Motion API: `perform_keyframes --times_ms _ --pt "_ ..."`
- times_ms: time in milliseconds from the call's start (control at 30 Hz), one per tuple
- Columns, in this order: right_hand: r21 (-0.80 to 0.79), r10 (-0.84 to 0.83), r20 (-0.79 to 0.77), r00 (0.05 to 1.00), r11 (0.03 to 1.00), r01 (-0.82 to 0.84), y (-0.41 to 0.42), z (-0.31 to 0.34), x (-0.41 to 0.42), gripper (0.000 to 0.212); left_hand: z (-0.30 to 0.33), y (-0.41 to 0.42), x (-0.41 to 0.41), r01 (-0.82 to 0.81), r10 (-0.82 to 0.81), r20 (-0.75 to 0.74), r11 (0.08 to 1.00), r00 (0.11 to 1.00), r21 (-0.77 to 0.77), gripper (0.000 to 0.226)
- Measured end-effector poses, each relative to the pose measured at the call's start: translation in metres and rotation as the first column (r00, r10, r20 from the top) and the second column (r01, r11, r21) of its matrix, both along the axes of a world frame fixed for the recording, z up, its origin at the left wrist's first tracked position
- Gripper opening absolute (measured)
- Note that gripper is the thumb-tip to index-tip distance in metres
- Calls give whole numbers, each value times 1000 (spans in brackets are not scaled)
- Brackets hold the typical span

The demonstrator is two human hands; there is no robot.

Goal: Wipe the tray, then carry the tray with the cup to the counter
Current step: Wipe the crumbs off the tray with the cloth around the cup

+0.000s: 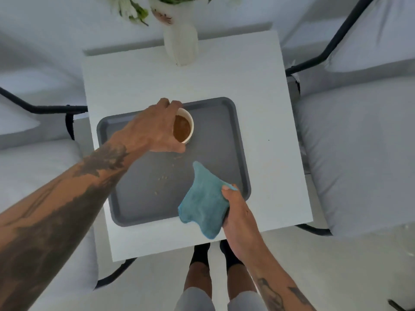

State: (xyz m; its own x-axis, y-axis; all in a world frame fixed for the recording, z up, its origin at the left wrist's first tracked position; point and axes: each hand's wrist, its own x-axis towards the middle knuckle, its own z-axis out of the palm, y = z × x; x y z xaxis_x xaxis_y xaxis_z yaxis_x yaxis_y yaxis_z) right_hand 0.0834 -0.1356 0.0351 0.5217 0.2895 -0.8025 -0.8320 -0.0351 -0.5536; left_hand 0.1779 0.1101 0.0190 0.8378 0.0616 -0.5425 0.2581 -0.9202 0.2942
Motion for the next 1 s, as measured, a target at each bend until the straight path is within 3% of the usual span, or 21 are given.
perform_keyframes --times_ms 100,267,400,567,633,733,833,1000 --pt "109 -93 134 987 991 79 12 29 1 27 24 3 -8 -74 74 17 996 997 -48 97" --pt "147 16 341 940 987 -70 46 51 17 14 77 -8 -13 2 -2 5 992 1000 -123 96" --pt "169 -48 358 933 985 -15 60 44 46 29 115 -15 -16 59 -47 86 988 995 -141 100" --pt "283 -161 213 964 954 97 70 36 90 52 142 -15 -19 145 -110 203 975 973 -169 97" --pt "414 -242 72 968 890 192 73 32 100 49 147 -16 -21 152 -110 250 977 962 -153 97" --pt "517 -238 -136 962 811 274 79 25 101 42 148 -14 -25 143 -101 258 978 961 -150 101" --pt "466 -187 -245 951 838 285 85 19 92 41 145 -10 -30 140 -99 246 978 964 -153 102" --pt "232 -94 -224 970 961 147 89 13 78 38 136 -5 -40 136 -111 170 981 979 -139 98"
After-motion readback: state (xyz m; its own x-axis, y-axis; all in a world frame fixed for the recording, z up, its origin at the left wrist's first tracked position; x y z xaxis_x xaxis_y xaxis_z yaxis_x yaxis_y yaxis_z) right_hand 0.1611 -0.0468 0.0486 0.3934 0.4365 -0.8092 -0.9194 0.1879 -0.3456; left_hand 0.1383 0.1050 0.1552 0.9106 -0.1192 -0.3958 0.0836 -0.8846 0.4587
